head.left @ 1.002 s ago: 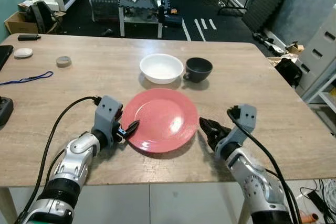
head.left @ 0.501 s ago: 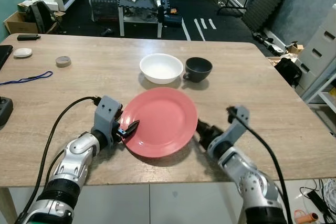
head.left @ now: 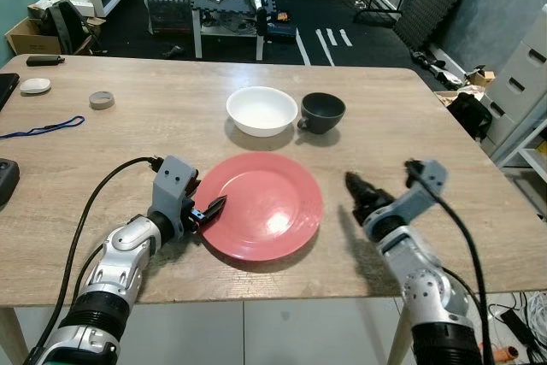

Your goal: Setting the table

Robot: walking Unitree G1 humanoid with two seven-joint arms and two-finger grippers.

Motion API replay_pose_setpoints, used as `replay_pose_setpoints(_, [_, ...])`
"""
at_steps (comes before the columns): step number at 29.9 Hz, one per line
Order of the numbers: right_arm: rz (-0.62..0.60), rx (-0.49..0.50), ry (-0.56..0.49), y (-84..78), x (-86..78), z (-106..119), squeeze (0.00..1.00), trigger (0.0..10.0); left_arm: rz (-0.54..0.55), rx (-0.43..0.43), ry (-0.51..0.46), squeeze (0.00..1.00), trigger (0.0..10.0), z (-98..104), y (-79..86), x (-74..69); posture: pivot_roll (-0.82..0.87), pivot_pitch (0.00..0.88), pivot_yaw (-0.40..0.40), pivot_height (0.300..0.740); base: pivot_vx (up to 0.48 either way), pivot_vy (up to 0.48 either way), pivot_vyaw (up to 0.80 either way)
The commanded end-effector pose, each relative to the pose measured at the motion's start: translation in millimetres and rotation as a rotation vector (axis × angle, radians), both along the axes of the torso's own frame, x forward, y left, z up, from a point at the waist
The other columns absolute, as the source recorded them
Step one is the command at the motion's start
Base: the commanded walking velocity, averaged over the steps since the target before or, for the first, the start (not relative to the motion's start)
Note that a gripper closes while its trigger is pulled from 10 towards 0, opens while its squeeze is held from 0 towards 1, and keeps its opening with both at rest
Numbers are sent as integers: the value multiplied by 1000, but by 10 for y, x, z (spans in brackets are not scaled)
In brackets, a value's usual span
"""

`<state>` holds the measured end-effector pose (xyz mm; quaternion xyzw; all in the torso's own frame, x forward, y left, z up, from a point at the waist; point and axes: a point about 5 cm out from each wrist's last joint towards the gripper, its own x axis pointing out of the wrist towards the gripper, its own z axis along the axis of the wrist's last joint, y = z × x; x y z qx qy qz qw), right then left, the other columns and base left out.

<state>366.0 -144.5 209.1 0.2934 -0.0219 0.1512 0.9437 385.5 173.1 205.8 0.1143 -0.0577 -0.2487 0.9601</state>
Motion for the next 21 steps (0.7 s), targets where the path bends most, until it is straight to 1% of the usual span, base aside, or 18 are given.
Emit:
replay_pose_setpoints(1, [30, 18, 43, 3, -35, -125, 0, 10000, 9, 12, 140, 0, 10000, -348, 20, -60, 98, 311, 13, 740, 0, 0, 0])
replay_pose_setpoints(3, [43, 11, 45, 21, -46, -143, 0, 10000, 9, 11, 139, 0, 10000, -345, 22, -60, 98, 309, 13, 740, 0, 0, 0])
replay_pose_setpoints(6, [92, -42, 79, 77, -70, -218, 0, 10000, 10, 10, 138, 0, 10000, -338, 29, -59, 98, 306, 13, 740, 0, 0, 0])
replay_pose_setpoints(8, [123, -20, 103, 108, -81, -231, 0, 10000, 11, 10, 137, 0, 10000, -338, 33, -59, 98, 305, 12, 740, 0, 0, 0])
replay_pose_setpoints(10, [123, -20, 103, 108, -81, -231, 0, 10000, 11, 10, 137, 0, 10000, -338, 33, -59, 98, 305, 12, 740, 0, 0, 0])
replay_pose_setpoints(11, [152, -13, 106, 133, -94, -231, 0, 10000, 12, 10, 137, 0, 10000, -338, 34, -59, 98, 303, 11, 740, 0, 0, 0])
replay_pose_setpoints(13, [232, 64, 123, 211, -136, -222, 0, 10000, 13, 10, 137, 0, 10000, -339, 35, -60, 100, 300, 9, 740, 0, 0, 0])
replay_pose_setpoints(14, [232, 64, 123, 211, -136, -222, 0, 10000, 13, 10, 137, 0, 10000, -339, 35, -60, 100, 300, 9, 740, 0, 0, 0])
replay_pose_setpoints(16, [289, 156, 123, 268, -166, -180, 0, 10000, 13, 10, 137, 0, 10000, -341, 36, -60, 98, 296, 9, 740, 0, 0, 0])
replay_pose_setpoints(17, [289, 156, 123, 268, -166, -180, 0, 10000, 13, 10, 137, 0, 10000, -341, 36, -60, 98, 296, 9, 740, 0, 0, 0])
replay_pose_setpoints(18, [309, 197, 126, 286, -174, -159, 0, 10000, 13, 10, 137, 0, 10000, -341, 36, -60, 98, 296, 9, 740, 0, 0, 0])
replay_pose_setpoints(19, [375, 287, 148, 346, -207, -140, 0, 10000, 12, 11, 137, 0, 10000, -343, 35, -60, 97, 291, 8, 740, 0, 0, 0])
replay_pose_setpoints(20, [375, 287, 148, 346, -207, -140, 0, 10000, 12, 11, 137, 0, 10000, -343, 35, -60, 97, 291, 8, 740, 0, 0, 0])
replay_pose_setpoints(21, [402, 308, 157, 369, -222, -137, 0, 10000, 12, 12, 137, 0, 10000, -343, 35, -60, 97, 291, 8, 740, 0, 0, 0])
